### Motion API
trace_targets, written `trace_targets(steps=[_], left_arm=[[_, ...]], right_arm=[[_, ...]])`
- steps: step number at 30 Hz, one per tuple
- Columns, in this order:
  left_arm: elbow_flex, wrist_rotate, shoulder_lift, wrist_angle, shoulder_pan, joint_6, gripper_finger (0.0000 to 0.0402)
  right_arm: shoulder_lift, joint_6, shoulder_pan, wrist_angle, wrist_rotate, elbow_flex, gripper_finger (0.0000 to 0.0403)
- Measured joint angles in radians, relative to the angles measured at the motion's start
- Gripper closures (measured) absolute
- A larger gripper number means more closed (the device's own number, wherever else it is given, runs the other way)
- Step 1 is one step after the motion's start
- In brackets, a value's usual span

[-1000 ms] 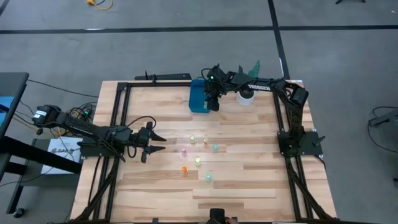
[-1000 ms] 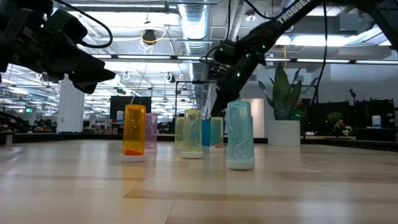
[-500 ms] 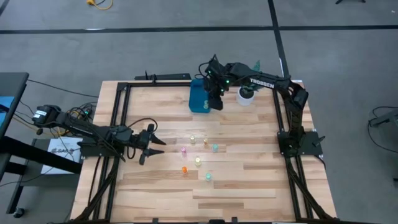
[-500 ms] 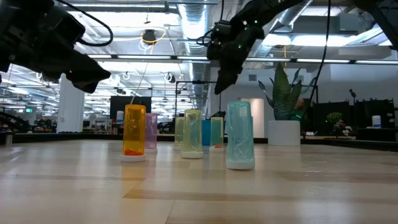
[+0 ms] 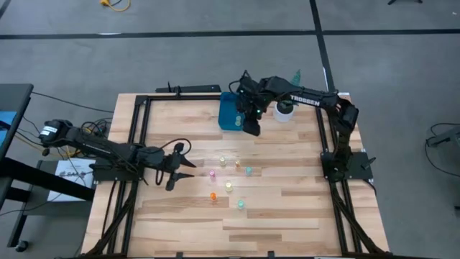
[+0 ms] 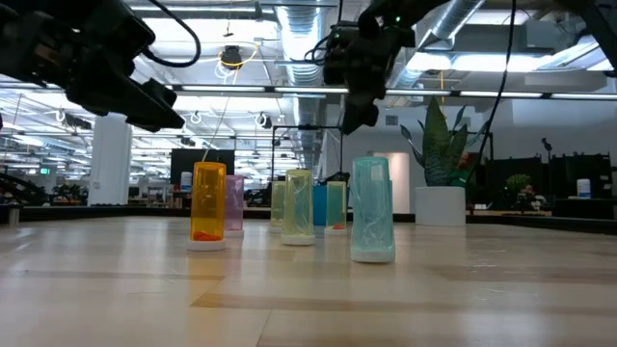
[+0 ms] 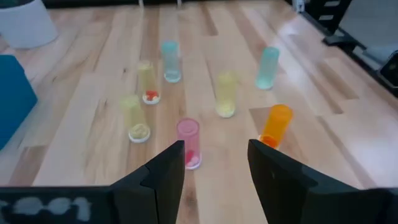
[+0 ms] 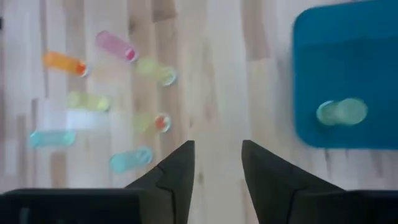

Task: Pick and place pill bottles into a basket
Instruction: Put the pink pill bottle into the blue container

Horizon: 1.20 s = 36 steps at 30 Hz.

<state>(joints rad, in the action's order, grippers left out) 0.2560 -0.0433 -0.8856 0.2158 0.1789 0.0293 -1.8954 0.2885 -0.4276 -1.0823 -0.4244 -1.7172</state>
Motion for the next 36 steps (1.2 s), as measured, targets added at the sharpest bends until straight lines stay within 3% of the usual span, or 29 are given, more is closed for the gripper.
trace_targets(steps=[6, 12, 15, 23, 29, 36], left_arm=[[0.032, 0.039, -0.101, 0.036, -0.045, -0.011, 0.0236], [0.101, 0.064, -0.188, 0.039, -0.062, -0.051, 0.0236], [0.132, 0.066, -0.214, 0.038, -0.062, -0.052, 0.0236], [0.155, 0.098, -0.23, -0.009, -0.062, -0.053, 0.0236], [0.155, 0.111, -0.23, -0.039, -0.073, -0.07, 0.0234], [0.155, 0.103, -0.23, -0.048, -0.128, -0.119, 0.021]], right_arm=[[0.122, -0.04, 0.031, -0.005, -0.035, 0.053, 0.028], [0.362, -0.124, 0.088, 0.16, 0.005, 0.258, 0.028], [0.51, -0.194, 0.132, 0.267, 0.087, 0.411, 0.028], [0.859, -0.408, 0.308, 0.587, 0.467, 0.849, 0.028], [0.936, -0.48, 0.394, 0.814, 0.511, 1.042, 0.028], [0.89, -0.473, 0.442, 0.898, 0.582, 1.087, 0.028]])
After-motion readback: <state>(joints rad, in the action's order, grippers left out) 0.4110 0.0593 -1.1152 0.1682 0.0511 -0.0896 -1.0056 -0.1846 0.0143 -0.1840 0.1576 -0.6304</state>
